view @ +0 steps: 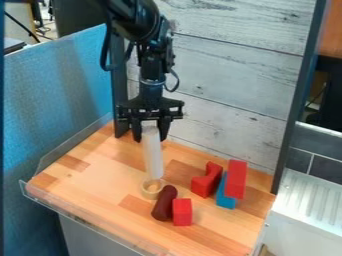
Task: Move the cylinder from the cylindrical hole to the middle of the table
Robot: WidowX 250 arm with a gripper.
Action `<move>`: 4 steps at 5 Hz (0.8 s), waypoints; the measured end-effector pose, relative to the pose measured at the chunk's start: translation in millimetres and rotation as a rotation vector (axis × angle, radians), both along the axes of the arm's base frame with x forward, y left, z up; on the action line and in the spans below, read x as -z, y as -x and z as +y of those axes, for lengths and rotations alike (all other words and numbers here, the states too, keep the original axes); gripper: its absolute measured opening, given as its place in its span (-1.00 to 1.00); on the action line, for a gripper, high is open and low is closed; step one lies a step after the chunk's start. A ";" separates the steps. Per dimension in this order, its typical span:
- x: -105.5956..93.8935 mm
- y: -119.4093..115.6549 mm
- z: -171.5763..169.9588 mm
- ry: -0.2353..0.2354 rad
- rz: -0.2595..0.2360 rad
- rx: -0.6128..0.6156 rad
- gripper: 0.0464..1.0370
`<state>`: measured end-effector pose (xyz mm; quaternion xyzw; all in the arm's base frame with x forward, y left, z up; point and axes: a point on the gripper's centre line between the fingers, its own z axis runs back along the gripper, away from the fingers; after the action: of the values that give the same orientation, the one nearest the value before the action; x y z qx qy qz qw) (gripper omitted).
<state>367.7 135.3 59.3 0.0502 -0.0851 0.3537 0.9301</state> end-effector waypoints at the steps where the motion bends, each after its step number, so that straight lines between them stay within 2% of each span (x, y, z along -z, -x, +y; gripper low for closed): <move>1: -4.3 -4.1 -14.7 -0.001 -0.017 0.027 0.06; 2: -13.9 -20.2 -12.1 -0.011 -0.047 -0.002 0.06; 3: 1.1 -46.2 -9.8 -0.022 -0.023 -0.040 0.06; 4: 7.3 -62.0 -3.3 -0.031 -0.016 -0.075 0.06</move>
<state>429.7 132.0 52.0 0.0651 -0.0960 0.3875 0.9145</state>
